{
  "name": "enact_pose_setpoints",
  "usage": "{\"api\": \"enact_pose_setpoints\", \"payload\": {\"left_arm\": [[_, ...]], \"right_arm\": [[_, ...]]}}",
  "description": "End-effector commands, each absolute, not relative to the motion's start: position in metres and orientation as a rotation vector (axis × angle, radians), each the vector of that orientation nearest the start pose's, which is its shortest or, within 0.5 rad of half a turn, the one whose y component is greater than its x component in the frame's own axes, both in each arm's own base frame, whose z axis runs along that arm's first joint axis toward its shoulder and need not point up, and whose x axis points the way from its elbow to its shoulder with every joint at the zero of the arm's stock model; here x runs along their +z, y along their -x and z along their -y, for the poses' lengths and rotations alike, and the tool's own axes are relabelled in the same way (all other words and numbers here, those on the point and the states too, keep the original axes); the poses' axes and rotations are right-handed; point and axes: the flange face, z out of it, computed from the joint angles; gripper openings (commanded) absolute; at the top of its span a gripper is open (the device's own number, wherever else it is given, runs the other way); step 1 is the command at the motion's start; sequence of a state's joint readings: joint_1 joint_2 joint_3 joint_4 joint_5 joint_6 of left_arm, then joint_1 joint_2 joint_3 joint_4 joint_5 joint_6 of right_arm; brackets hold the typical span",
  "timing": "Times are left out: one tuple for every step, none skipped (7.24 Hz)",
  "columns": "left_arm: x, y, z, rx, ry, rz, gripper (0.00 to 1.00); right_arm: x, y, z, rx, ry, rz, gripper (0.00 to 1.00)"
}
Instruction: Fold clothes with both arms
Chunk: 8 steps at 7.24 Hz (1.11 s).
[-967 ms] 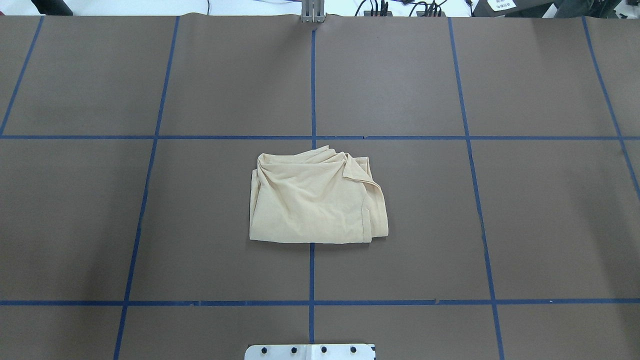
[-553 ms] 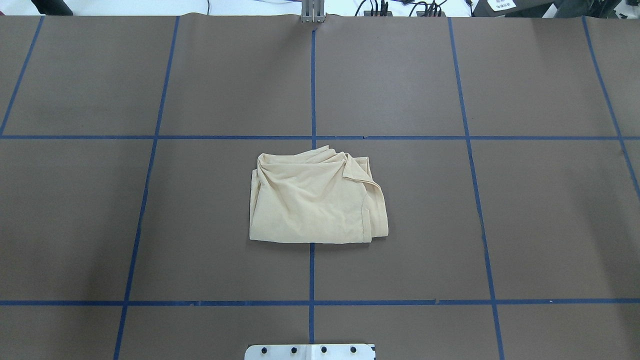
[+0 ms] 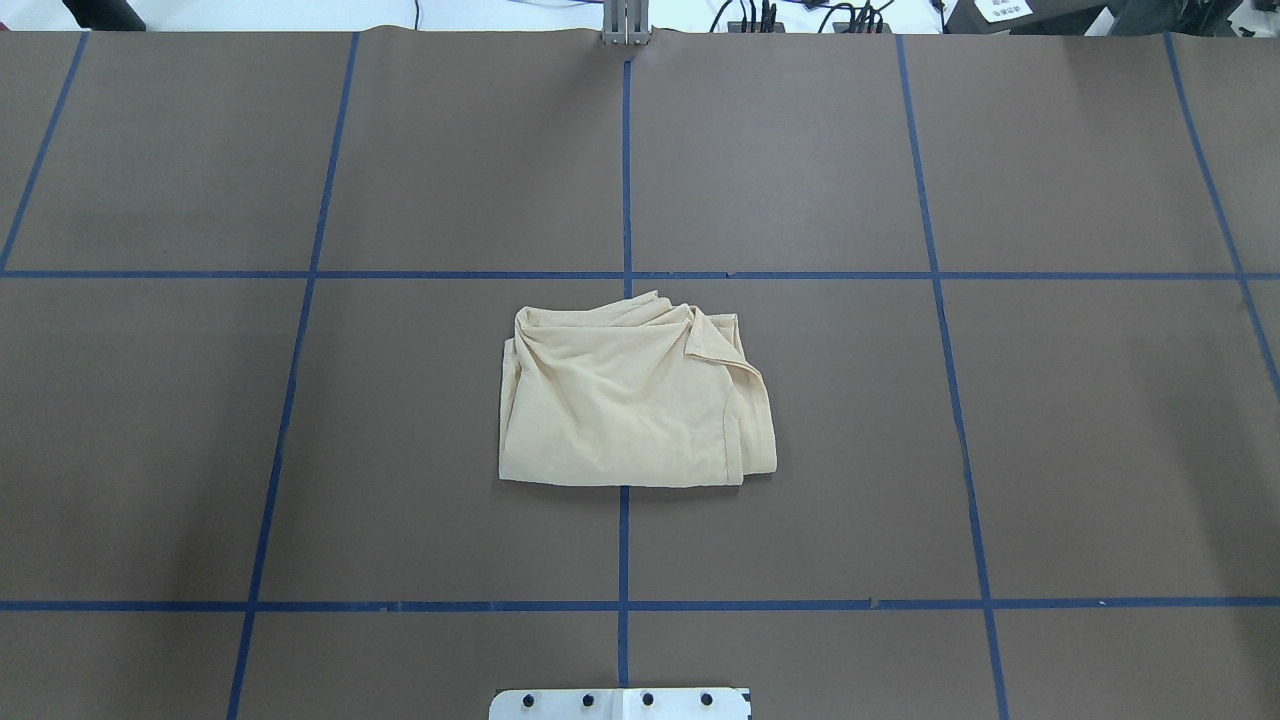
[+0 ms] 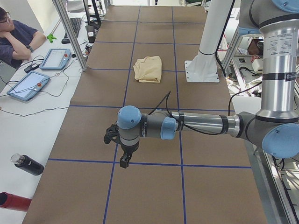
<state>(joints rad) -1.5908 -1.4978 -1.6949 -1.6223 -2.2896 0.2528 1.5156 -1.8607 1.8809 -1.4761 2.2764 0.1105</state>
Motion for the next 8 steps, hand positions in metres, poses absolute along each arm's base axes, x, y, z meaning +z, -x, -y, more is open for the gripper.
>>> {"api": "enact_pose_setpoints", "payload": {"left_arm": [[0.6373, 0.077, 0.46, 0.253, -0.182, -0.701, 1.0], [0.6407, 0.0768, 0.4564, 0.252, -0.175, -0.704, 1.0], [0.6415, 0.0768, 0.4556, 0.252, -0.174, -0.704, 1.0], [0.6422, 0.0768, 0.4549, 0.251, -0.172, -0.704, 1.0], [0.6416, 0.0769, 0.4556, 0.25, -0.173, -0.703, 1.0], [0.6423, 0.0769, 0.4549, 0.25, -0.172, -0.703, 1.0], [0.6423, 0.0769, 0.4549, 0.25, -0.172, -0.703, 1.0], [0.6408, 0.0769, 0.4557, 0.251, -0.175, -0.702, 1.0]], "right_arm": [[0.6259, -0.0478, 0.3816, 0.011, -0.052, 0.71, 1.0], [0.6259, -0.0478, 0.3816, 0.012, -0.052, 0.71, 1.0], [0.6253, -0.0478, 0.3823, 0.012, -0.053, 0.71, 1.0], [0.6259, -0.0478, 0.3816, 0.011, -0.052, 0.71, 1.0], [0.6259, -0.0478, 0.3816, 0.012, -0.052, 0.71, 1.0], [0.6258, -0.0477, 0.3816, 0.012, -0.052, 0.711, 1.0], [0.6258, -0.0477, 0.3816, 0.012, -0.052, 0.711, 1.0], [0.6253, -0.0478, 0.382, 0.01, -0.057, 0.71, 1.0]]}}
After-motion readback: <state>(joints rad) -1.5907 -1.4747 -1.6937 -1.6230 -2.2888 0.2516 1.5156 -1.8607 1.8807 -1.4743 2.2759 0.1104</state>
